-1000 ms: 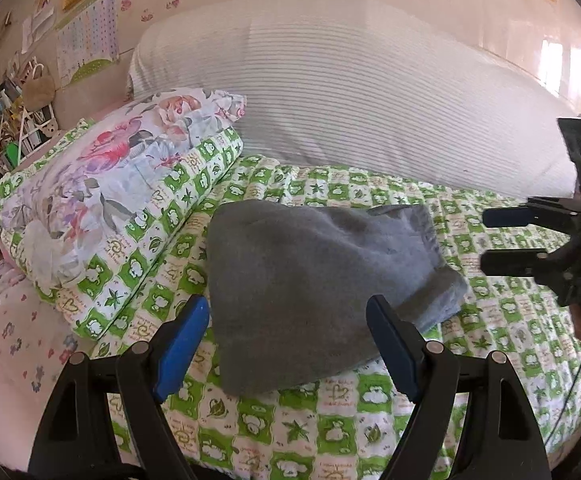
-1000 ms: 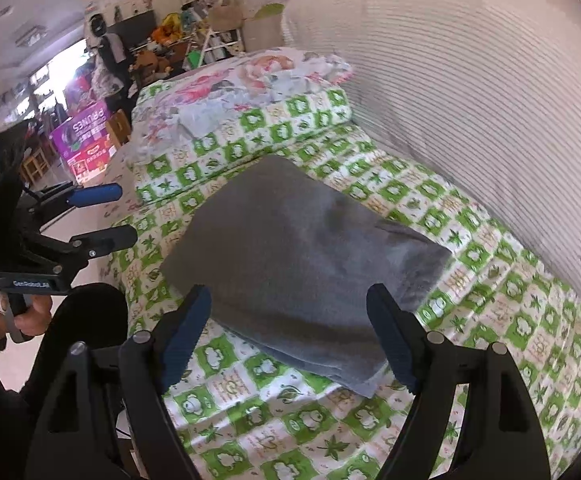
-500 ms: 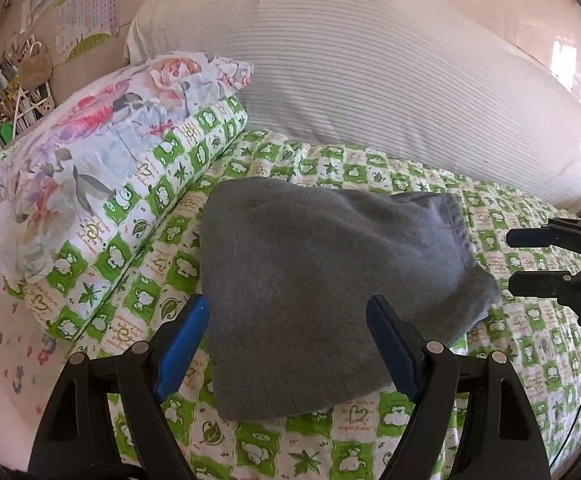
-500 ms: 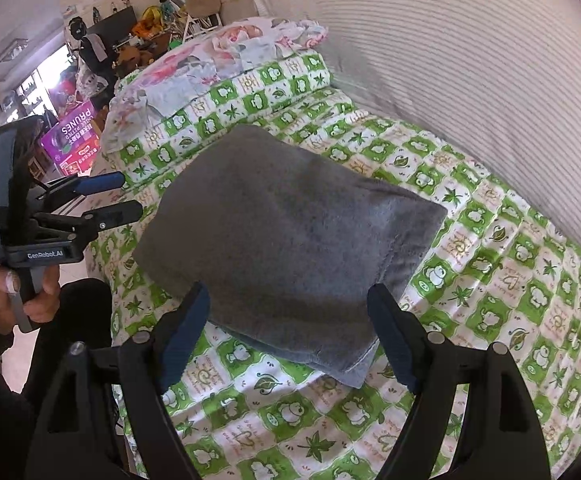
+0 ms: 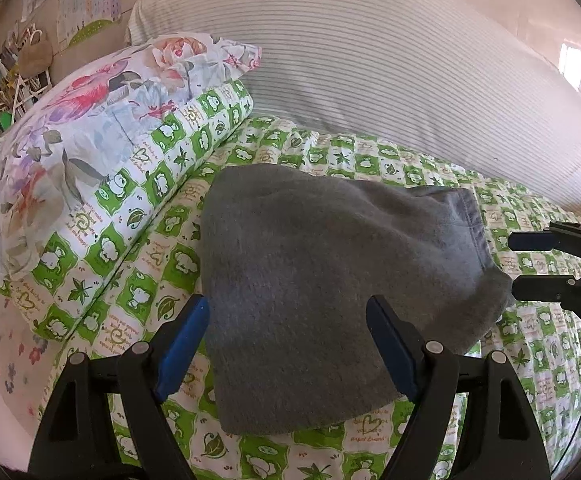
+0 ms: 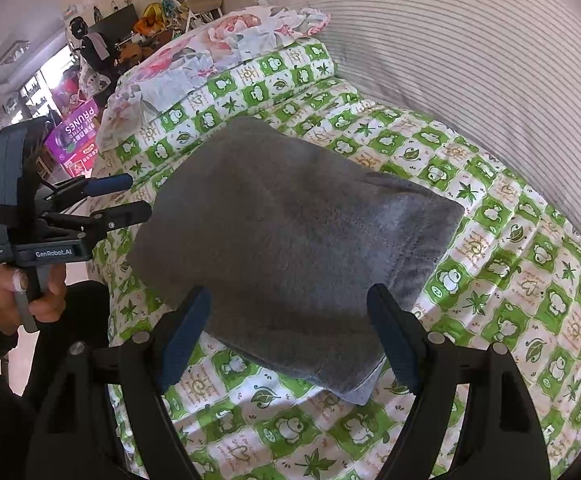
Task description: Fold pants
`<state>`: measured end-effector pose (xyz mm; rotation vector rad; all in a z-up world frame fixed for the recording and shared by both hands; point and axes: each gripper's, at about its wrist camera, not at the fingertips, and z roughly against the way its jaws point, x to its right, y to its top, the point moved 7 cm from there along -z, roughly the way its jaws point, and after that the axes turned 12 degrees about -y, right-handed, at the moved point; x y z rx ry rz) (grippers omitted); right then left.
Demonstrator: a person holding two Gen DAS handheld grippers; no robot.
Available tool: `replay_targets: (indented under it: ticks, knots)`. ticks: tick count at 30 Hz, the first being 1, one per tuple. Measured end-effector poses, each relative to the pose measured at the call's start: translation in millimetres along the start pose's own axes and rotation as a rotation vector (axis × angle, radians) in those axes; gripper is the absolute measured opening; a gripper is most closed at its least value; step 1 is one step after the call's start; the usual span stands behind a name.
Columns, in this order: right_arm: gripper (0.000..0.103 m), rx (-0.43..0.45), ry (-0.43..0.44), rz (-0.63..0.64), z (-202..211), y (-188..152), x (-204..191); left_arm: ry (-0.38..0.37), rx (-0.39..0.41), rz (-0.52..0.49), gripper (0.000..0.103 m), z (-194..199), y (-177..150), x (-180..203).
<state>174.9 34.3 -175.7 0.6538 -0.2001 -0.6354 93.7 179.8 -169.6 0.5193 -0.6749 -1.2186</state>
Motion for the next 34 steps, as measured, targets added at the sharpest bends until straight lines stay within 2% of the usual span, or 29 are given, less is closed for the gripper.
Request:
replay_targets:
  ticks: [14,17,26,34]
  knots:
    - [0.081,0.015,0.009,-0.028,2,0,-1,0.006,0.007,-0.010,0.082,4,9,2]
    - [0.081,0.018,0.002,-0.037,3,-2,0,-0.025,0.002,0.004,0.082,6,9,5]
    - [0.081,0.054,0.011,-0.109,12,-3,6,-0.008,0.013,-0.057,0.082,10,11,19]
    - [0.081,0.072,0.026,-0.170,19,-7,11,-0.008,-0.027,-0.037,0.082,-1,11,14]
